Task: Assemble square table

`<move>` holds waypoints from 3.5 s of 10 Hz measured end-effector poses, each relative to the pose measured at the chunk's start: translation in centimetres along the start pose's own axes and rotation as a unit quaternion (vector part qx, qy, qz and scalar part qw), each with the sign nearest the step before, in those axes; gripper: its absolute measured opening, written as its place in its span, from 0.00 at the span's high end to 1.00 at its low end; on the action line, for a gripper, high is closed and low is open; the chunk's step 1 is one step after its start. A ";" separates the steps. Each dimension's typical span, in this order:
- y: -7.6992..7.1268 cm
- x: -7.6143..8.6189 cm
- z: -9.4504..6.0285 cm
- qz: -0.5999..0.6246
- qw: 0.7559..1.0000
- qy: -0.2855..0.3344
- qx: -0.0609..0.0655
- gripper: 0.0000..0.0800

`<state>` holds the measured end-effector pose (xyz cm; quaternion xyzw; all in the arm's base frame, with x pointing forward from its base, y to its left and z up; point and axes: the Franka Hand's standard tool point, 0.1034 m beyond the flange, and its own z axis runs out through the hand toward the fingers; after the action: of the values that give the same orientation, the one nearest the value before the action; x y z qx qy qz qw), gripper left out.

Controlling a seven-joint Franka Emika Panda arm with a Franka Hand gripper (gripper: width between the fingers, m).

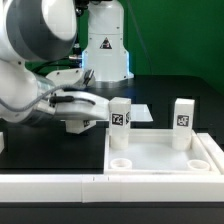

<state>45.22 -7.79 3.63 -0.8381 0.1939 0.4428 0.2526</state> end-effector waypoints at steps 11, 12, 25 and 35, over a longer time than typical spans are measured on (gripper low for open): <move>-11.7 -1.3 -10.2 -0.100 0.905 0.412 -0.038 0.65; -13.2 -1.3 -10.4 -0.114 0.876 0.467 -0.046 0.65; -21.1 -0.5 -7.4 -0.148 0.701 0.696 -0.036 0.65; -25.1 1.5 -4.1 -0.314 0.661 0.655 -0.188 0.65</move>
Offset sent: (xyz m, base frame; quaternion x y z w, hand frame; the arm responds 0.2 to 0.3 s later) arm 0.0018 0.0077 0.0735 0.0176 0.1908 -0.0355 0.9808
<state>62.48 9.59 10.63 -0.9526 -0.0527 -0.2990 0.0216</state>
